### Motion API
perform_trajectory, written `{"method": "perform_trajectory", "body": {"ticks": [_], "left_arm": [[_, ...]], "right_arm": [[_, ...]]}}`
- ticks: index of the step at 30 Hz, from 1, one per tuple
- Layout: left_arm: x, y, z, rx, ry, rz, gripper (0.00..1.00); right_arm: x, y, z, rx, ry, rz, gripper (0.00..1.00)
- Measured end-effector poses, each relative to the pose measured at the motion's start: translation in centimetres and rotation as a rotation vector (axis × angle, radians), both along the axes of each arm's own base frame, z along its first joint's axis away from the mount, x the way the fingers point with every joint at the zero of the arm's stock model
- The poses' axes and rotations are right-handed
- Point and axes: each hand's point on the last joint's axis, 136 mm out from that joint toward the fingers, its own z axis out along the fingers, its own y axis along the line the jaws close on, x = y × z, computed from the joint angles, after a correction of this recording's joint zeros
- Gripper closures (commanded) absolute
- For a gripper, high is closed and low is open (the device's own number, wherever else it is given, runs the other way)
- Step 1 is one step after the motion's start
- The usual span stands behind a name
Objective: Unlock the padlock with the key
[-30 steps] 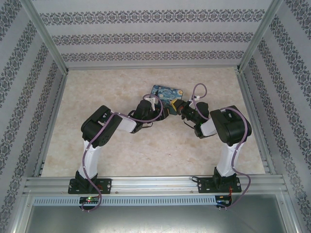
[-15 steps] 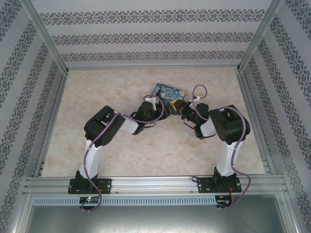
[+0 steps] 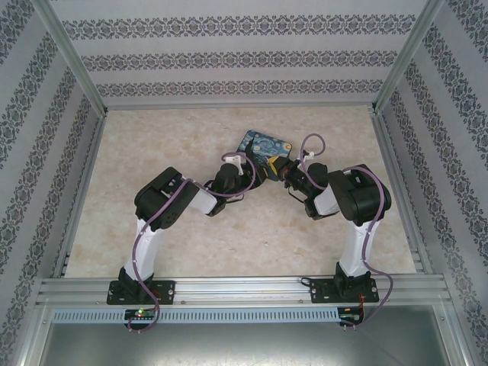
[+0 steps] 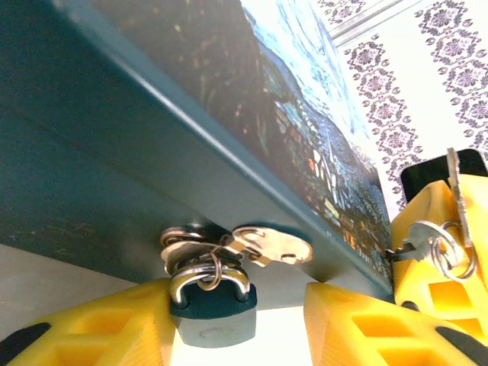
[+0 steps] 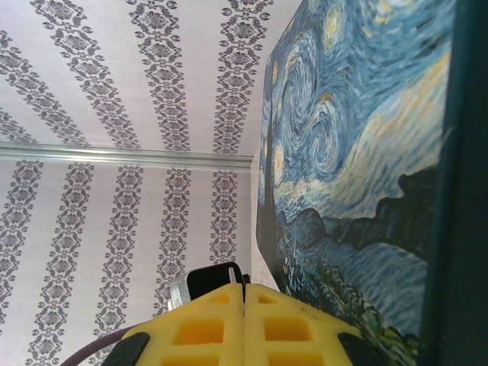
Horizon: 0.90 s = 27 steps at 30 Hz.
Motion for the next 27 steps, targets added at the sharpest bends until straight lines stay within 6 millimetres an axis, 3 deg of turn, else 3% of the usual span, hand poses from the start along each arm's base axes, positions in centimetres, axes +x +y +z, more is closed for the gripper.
{"method": "perform_trajectory", "body": {"ticks": [4,12,27], "left_arm": [[-0.4,-0.1,0.0,-0.039,0.003,0.002,0.56],[-0.6,-0.6,0.8,-0.099,0.002,0.002,0.41],[-1.5,0.6,1.1,-0.23,0.027,0.052,0.41]], "right_arm": [[0.0,0.0,0.0,0.007,-0.002,0.0,1.0],[0.0,-0.1,0.0,0.015,0.002,-0.004,1.0],[0.0,-0.1,0.0,0.016,0.001,-0.005,1.0]]}}
